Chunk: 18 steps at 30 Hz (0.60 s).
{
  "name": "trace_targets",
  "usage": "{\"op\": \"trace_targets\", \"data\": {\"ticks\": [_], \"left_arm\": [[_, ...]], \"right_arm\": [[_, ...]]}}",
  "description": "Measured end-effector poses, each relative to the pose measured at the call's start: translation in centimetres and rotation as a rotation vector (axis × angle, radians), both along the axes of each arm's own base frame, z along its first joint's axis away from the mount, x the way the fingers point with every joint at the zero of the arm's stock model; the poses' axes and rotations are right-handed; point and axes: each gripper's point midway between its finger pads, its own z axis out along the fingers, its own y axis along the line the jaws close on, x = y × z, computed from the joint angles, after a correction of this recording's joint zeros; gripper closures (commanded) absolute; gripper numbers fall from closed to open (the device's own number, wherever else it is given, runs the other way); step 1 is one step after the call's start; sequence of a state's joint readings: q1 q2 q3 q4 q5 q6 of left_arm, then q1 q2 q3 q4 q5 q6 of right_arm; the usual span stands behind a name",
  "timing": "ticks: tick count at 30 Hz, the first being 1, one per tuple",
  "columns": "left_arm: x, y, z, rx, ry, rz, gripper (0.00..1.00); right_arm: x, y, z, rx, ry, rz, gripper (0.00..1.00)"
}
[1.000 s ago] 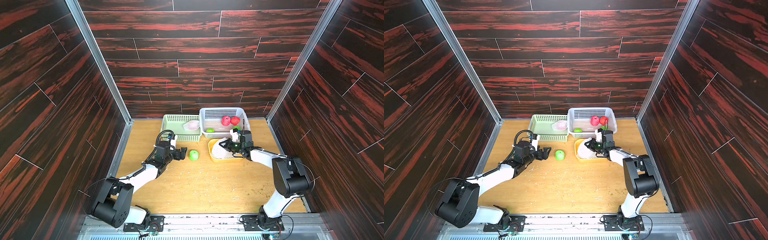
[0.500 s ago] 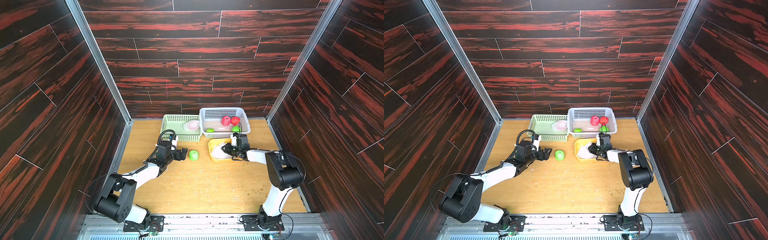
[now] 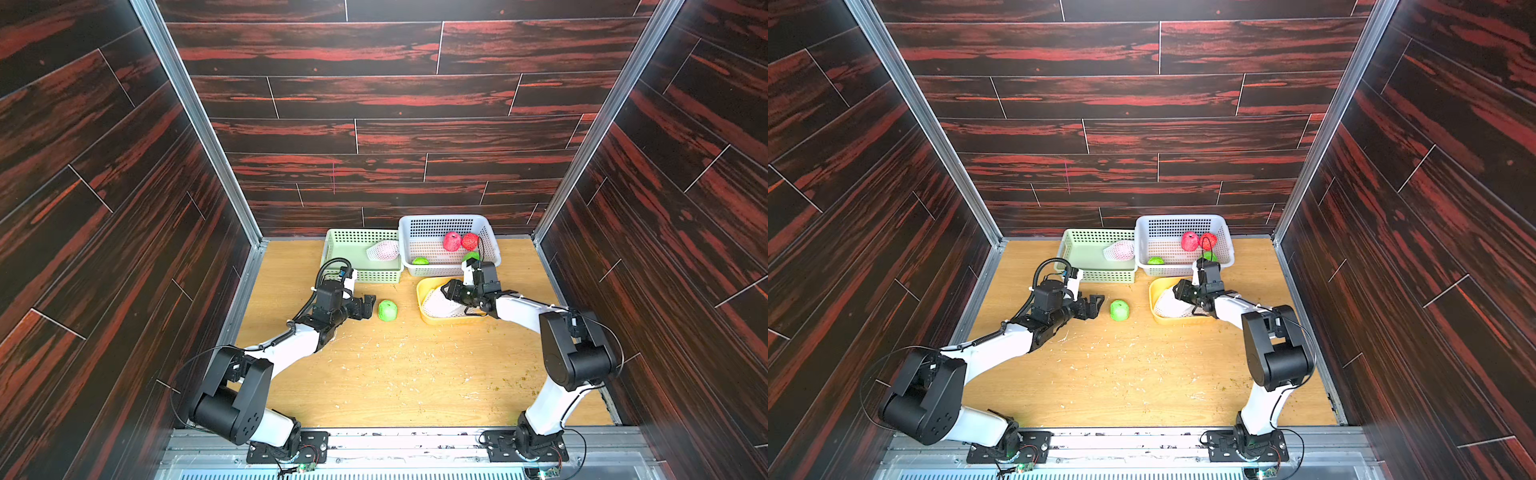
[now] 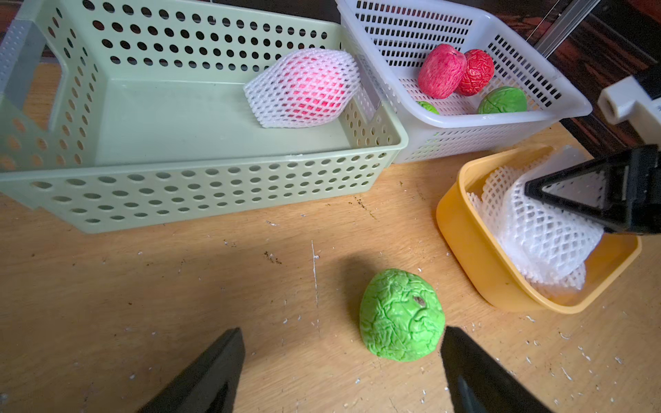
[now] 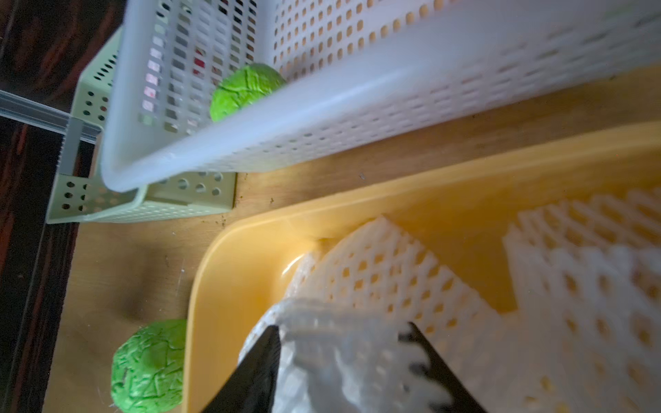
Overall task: Remove foam nets from apples
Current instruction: Place the foam net into the storage box.
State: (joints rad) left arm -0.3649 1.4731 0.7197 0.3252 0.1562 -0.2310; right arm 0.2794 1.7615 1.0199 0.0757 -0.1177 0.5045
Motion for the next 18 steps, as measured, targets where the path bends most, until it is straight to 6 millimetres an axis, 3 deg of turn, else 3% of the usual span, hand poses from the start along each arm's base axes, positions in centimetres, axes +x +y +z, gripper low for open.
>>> {"op": "trace_targets", "data": {"ticks": [6, 18], "left_arm": [[0.1, 0.0, 0.1, 0.004, -0.003, -0.002, 0.09], [0.2, -0.1, -0.2, 0.008, 0.004, -0.005, 0.09]], "right_arm": [[0.3, 0.2, 2.6, -0.079, -0.024, 0.011, 0.28], [-1.8, -1.5, 2.4, -0.397, 0.059, 0.058, 0.09]]}}
